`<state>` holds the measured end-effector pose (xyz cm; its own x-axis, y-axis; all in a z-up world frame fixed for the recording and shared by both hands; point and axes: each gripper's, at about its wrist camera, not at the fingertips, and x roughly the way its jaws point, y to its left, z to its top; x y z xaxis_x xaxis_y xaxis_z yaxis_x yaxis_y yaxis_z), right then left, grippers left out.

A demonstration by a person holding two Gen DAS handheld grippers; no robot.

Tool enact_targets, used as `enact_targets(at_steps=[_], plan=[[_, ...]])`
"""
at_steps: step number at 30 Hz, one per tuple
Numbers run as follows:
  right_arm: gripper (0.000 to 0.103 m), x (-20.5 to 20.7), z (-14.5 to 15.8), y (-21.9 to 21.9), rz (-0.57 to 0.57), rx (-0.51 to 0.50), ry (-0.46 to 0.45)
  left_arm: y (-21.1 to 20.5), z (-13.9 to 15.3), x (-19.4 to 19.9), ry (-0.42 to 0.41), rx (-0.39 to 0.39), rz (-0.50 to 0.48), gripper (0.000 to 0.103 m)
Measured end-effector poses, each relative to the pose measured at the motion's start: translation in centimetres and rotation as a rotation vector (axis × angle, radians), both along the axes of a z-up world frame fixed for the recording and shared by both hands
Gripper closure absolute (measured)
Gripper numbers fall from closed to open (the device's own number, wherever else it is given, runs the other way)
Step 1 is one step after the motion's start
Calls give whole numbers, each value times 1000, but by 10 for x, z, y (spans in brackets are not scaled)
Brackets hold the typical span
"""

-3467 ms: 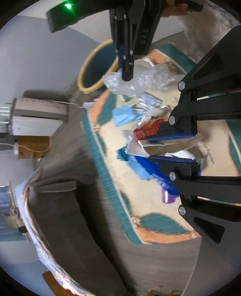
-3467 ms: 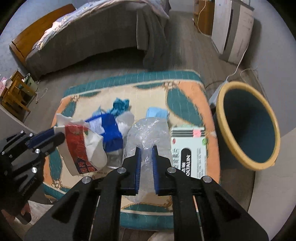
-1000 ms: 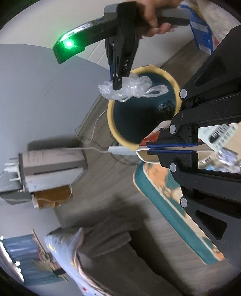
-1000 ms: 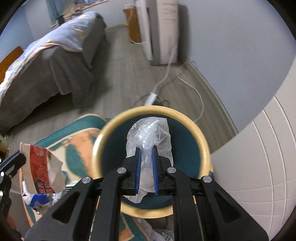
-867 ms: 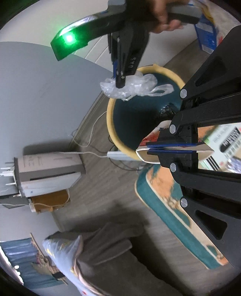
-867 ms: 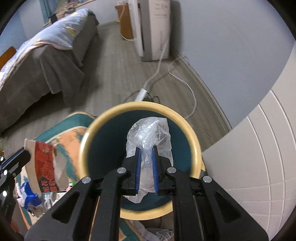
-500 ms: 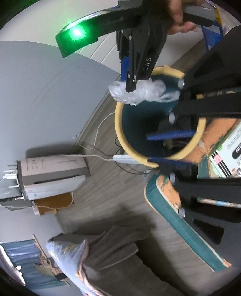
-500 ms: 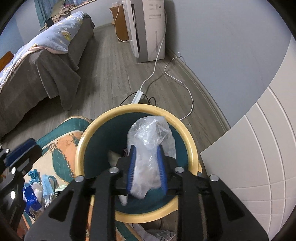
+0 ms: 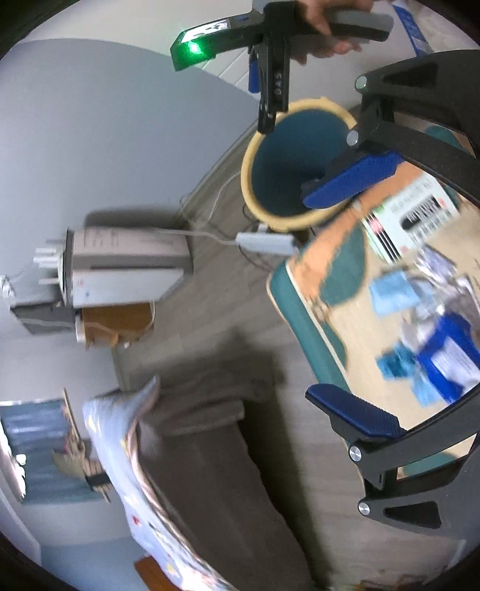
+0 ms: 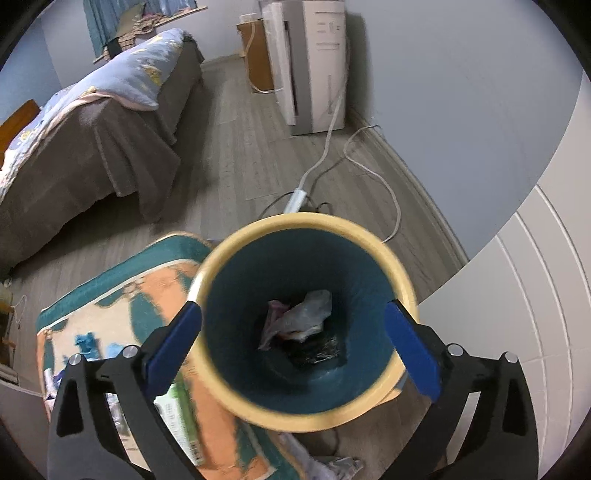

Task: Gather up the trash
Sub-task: 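Move both tools back over the remaining trash on the cushion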

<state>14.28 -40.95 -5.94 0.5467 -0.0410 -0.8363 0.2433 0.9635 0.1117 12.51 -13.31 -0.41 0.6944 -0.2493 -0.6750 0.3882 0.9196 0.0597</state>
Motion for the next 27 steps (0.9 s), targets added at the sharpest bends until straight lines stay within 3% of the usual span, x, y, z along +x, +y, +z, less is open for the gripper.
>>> enact_targets(at_steps=[7, 14, 18, 27], plan=[[6, -8, 17, 68, 114, -67, -19, 70, -1, -18, 5, 27, 105, 7], [6, -15, 8, 115, 162, -93, 17, 118, -26, -32, 19, 84, 170, 7], [6, -19, -7, 139, 196, -116, 62, 144, -52, -30, 75, 99, 218, 7], [6, -17, -51, 164, 223, -136, 178, 170, -115, -17, 304, 126, 267, 7]])
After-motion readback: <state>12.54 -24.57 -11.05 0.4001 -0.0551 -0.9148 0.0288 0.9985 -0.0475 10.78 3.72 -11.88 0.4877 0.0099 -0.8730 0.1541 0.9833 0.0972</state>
